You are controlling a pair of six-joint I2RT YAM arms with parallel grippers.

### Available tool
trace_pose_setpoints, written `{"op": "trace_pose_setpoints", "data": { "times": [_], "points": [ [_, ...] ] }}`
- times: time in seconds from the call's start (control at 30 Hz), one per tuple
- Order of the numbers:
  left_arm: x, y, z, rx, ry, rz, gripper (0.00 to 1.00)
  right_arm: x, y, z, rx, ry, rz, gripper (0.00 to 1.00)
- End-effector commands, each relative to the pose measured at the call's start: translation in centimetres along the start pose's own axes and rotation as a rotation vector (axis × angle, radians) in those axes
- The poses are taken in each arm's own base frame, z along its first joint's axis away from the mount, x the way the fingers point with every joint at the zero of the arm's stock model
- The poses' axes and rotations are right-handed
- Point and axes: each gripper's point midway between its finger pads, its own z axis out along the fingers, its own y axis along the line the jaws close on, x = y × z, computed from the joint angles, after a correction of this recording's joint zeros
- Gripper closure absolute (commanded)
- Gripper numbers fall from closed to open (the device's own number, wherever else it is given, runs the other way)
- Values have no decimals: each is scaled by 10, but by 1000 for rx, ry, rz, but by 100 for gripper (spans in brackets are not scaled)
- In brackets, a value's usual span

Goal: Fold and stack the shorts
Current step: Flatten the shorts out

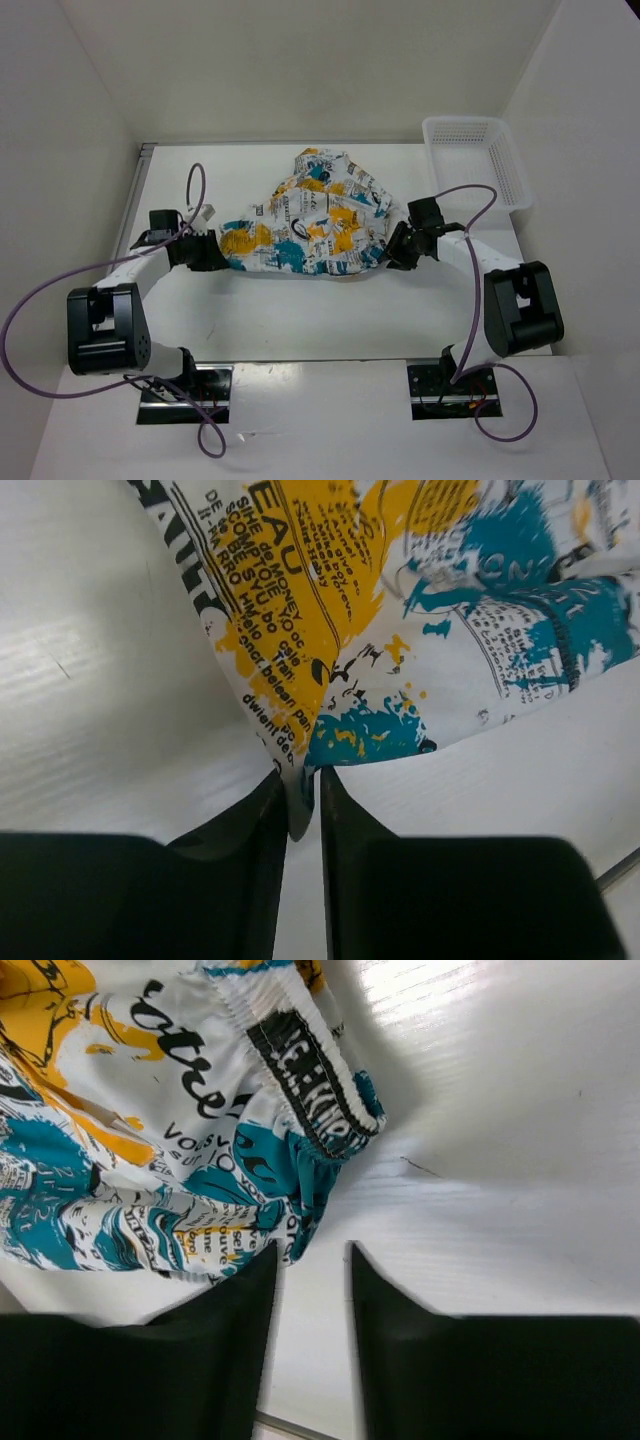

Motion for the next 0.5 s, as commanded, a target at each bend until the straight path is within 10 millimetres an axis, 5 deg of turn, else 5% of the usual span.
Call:
{"op": "trace_pose_setpoints", "data": {
  "times": [0.0, 0.03, 0.13, 0.23, 0.3, 0.47],
  "points": [
    [13, -7, -4, 35, 47, -37, 55, 3, 1, 0, 2, -2, -9, 53],
    [9, -11, -10, 34, 29, -24, 22, 0, 1, 1, 5, -17, 0, 45],
    [15, -18, -24, 21, 24, -21, 7, -7, 7, -1, -2, -38, -4, 28],
    [42, -22, -26, 23, 45, -34, 10, -12, 9, -2, -1, -53, 5, 27],
    [60, -25, -22, 49, 33, -29, 23, -17, 12, -4, -2, -69, 12, 27],
    [73, -24, -16, 56, 6, -11, 31, -26, 15, -4, 12, -88, 3, 27]
  ]
}}
